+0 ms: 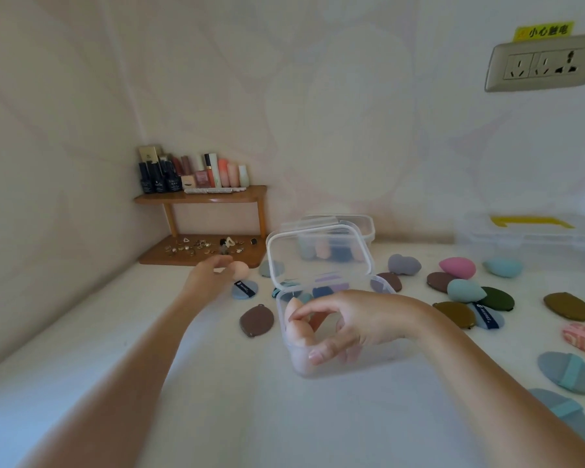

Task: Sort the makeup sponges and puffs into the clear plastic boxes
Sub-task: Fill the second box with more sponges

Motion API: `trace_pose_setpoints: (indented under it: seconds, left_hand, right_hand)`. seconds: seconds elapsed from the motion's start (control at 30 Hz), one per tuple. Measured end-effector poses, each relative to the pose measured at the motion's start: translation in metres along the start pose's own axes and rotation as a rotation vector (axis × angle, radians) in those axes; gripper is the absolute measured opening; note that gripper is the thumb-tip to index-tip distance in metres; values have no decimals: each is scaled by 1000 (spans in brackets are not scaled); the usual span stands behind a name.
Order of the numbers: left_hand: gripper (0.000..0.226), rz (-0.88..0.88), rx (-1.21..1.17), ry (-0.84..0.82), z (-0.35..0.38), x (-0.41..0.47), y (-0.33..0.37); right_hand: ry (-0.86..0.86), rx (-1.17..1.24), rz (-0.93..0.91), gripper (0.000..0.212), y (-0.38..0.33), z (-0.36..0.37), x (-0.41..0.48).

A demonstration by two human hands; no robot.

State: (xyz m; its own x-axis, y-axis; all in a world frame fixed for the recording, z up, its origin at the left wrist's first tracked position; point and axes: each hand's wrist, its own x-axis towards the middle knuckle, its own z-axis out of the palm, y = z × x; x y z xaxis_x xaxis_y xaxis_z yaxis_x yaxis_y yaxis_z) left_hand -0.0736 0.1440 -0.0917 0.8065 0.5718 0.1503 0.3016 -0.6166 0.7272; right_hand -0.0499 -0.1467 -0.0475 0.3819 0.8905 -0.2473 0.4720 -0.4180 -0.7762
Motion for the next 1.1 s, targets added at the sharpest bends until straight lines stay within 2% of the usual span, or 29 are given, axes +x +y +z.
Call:
trace_pose_setpoints:
  seconds: [0.13,0.27,0.33,0.43,0.5,0.6,0.73,0.87,0.97,1.1]
  left_hand:
    - [46,-206,-103,91,13,10,4]
    - [48,-225,-105,82,21,12,6]
    - [50,-178,-175,146,20,9,10]
    - [45,-12,-279,355,9,-5,28]
    - [41,93,-351,425,0,-20,47]
    - [32,305,-423,302,0,-58,78]
    - [37,507,-379,-17,18,-100,94]
    - [34,449,-245,-180,31,-109,90]
    - [23,398,-121,-213,31,-107,88]
    - [27,418,-40,-213,30,-110,90]
  right_hand:
    - [25,-31,19,64,0,0,1]
    - [63,-48,-7,57,-2,0,-1]
    - [67,-94,-13,52,-3,0,-2]
    - [80,-71,4,46,-4,1,-3]
    - [105,-47,39,36,-2,1,0]
    - [138,-7,60,8,3,1,6]
    - [147,-25,29,16,5,0,9]
    - [165,30,32,20,4,-5,6]
    - [154,86,73,20,6,-6,6]
    - [218,142,145,28,8,-7,7]
